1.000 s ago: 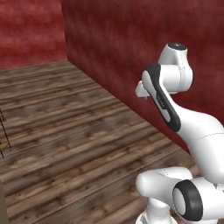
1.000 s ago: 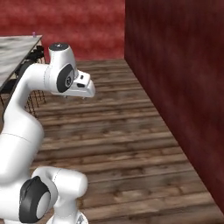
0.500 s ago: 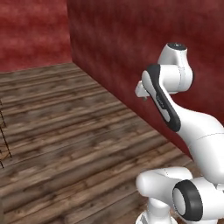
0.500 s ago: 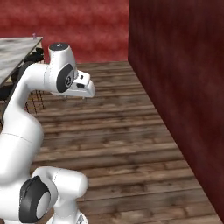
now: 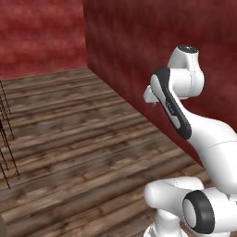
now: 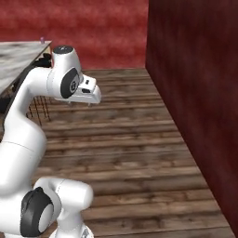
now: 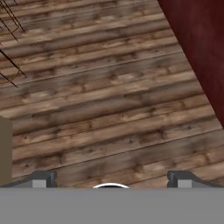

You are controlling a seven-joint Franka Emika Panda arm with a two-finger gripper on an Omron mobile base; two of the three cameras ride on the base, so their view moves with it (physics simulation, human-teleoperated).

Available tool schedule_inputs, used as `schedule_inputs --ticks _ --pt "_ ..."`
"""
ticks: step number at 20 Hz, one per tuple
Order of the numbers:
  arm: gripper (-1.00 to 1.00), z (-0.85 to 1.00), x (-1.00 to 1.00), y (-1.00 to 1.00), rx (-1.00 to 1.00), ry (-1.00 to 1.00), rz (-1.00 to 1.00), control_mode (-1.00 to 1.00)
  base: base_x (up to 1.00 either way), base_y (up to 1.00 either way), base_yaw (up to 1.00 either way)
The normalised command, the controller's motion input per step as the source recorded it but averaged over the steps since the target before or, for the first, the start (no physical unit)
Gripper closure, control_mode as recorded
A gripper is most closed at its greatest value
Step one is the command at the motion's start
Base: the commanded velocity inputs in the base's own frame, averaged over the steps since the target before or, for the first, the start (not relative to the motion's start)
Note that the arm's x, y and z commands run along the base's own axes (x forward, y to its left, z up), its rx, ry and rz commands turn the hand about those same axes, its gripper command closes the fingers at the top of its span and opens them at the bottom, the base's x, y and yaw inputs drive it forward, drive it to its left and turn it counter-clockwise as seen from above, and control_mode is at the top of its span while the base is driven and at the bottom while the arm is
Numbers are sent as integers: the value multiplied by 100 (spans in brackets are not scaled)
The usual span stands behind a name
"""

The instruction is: Four empty soda cans are scattered around the kitchen. Gather all the cans and cluster them next to the stove for recycling.

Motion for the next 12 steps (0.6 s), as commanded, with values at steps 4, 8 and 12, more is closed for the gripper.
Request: schedule_inputs --ticks 4,8,12 --pt "-100 0 0 0 0 0 0 100 74 -9 13" --pt "-100 0 0 0 0 0 0 100 74 -9 13" --pt "-100 0 0 0 0 0 0 100 71 -7 21"
